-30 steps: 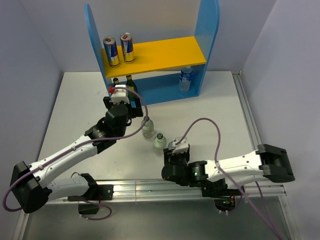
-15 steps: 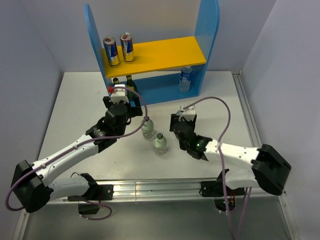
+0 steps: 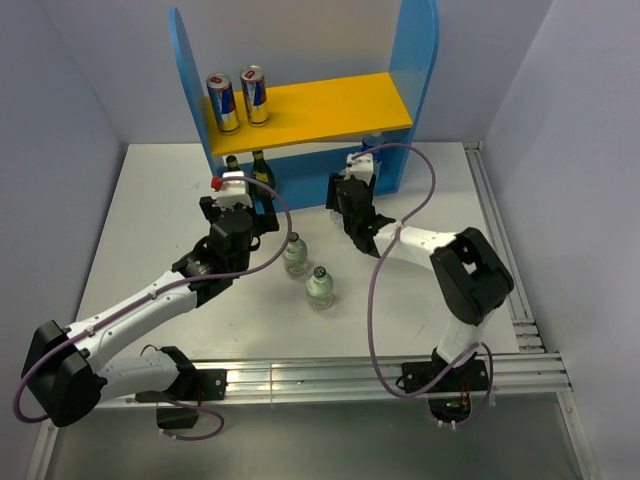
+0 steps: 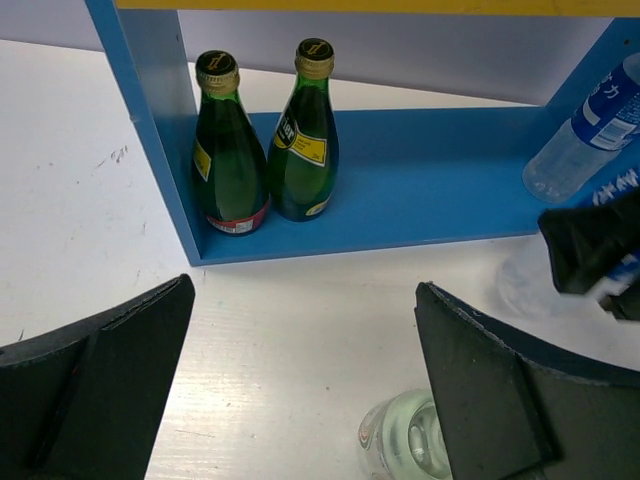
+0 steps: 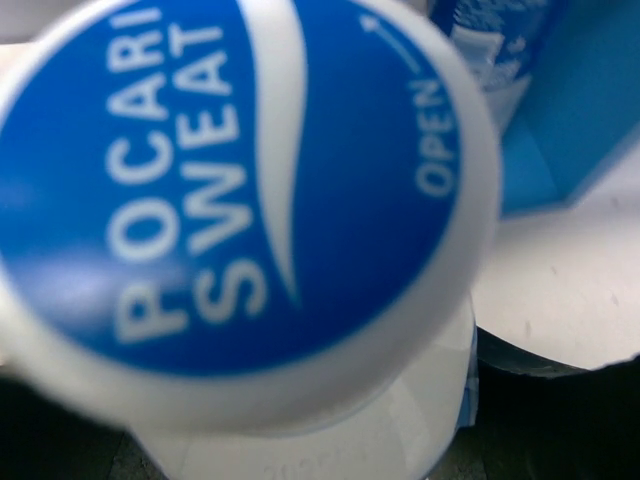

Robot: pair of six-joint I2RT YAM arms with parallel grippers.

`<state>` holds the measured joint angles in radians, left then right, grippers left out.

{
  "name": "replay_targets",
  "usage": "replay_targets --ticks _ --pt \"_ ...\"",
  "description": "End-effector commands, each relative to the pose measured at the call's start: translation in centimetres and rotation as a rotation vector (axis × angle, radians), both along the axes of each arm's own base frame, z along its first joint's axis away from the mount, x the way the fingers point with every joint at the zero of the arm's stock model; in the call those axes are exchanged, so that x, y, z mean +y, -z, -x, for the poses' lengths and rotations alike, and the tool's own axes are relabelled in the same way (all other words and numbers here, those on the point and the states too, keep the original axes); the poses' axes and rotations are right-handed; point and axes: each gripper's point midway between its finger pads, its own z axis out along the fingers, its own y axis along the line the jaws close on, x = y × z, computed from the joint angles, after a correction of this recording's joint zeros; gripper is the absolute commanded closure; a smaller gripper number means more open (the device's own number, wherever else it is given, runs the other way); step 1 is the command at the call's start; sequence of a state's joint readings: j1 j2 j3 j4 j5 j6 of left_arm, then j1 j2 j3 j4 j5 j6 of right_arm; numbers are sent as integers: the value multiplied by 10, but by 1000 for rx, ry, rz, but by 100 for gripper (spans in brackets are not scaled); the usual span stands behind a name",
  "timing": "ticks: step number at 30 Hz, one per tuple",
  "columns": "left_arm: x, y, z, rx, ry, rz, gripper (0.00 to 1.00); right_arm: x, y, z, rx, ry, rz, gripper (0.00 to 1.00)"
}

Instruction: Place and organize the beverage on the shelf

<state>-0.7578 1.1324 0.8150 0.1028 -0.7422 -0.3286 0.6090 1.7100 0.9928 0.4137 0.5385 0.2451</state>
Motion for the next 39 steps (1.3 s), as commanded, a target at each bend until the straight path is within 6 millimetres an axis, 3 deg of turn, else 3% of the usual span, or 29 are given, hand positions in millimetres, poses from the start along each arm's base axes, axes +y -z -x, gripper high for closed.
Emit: replay_targets --ticks 1,3,4,6,8,9,24,37,39 --pt "-2 -17 -6 -14 -18 24 1 15 -84 -44 -234 -15 -126 100" --pt "-3 -14 -6 -8 -14 18 1 15 -75 -57 -224 -5 -98 100" --pt "-4 -14 -7 -10 -10 24 1 16 -84 -65 -244 6 -105 100" --pt "-5 -11 -6 -9 1 19 1 15 -69 -79 -225 14 -85 100" --pt "-6 -11 -6 -10 8 18 1 15 -73 -91 -238 21 -91 100" --pt "-6 -10 -6 -9 10 14 1 13 -61 -98 -223 29 -77 100" --pt "-12 -2 -7 -6 38 -7 1 -6 -61 -161 -298 140 -23 100" --pt "-12 0 -8 -3 37 -12 1 -32 -54 -167 -335 314 -21 100" --pt "-11 -1 -7 -6 36 -9 1 -30 -53 -169 -329 309 -17 81"
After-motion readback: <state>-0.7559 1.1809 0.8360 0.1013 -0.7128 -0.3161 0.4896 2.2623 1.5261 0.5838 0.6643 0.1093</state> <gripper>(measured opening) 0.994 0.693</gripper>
